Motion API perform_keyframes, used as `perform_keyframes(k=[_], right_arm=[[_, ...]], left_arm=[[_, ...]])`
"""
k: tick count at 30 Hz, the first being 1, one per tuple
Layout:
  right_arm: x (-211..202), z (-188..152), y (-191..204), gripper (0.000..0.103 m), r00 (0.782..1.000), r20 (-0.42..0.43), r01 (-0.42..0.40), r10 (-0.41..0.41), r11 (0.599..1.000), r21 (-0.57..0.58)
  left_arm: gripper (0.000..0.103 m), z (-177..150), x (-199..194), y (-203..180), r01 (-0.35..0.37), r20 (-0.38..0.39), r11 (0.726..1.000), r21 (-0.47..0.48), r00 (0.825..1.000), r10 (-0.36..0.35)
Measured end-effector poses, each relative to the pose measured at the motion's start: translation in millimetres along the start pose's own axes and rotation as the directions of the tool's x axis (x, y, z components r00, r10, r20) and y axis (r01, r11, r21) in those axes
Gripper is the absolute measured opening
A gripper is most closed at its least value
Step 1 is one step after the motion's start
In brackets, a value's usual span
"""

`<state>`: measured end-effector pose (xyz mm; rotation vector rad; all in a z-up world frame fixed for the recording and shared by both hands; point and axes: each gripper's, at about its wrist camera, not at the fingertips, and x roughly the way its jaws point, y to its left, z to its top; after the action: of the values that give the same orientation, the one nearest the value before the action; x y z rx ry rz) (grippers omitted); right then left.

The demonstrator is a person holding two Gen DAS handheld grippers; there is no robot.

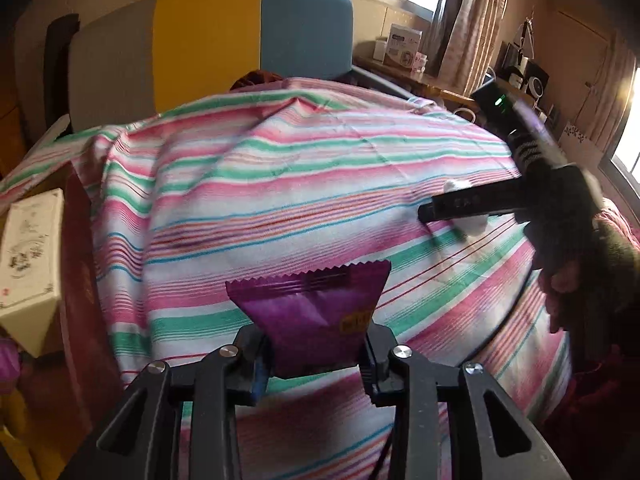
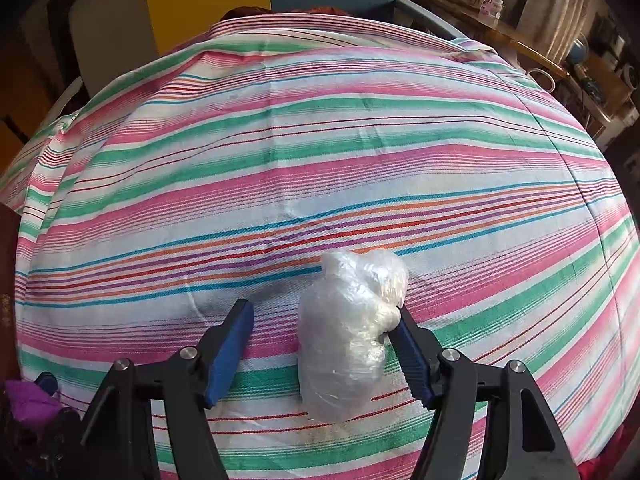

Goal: Organize objects
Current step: 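Drop the purple packet into the tray with the left gripper while the right grasps the plastic bag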

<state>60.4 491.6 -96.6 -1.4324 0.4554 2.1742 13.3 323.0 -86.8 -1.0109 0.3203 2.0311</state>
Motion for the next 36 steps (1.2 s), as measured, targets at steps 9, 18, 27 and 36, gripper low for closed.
perform_keyframes(k=[9, 18, 27, 36], right_arm=[[1.4, -3.3, 4.1, 0.070, 1.000, 0.007, -0.002, 0.002, 1.000, 0.001], [-1.4, -5.2, 9.9, 0.069, 1.000, 0.018, 0.020, -0.020, 0.999, -0.026], [-0.1, -3.2, 9.7, 0.068, 0.999, 0.033, 0.040, -0.039, 0.998, -0.047], [-3.5, -8.7, 13.5, 0.067, 0.997, 0.049, 0.064, -0.061, 0.996, -0.055]], left_arm=[[0.035, 12.9, -68.7, 9.9, -0.045, 0.124, 0.999, -0.005, 0.991, 0.045], [0.035, 12.7, -126.5, 42.7, -0.123, 0.207, 0.990, -0.065, 0.969, 0.134], [0.035, -6.7, -148.4, 81.3, -0.175, 0.196, 0.975, -0.139, 0.960, 0.200], [0.035, -36.9, -139.1, 151.9, -0.122, 0.090, 0.931, -0.344, 0.983, 0.163]])
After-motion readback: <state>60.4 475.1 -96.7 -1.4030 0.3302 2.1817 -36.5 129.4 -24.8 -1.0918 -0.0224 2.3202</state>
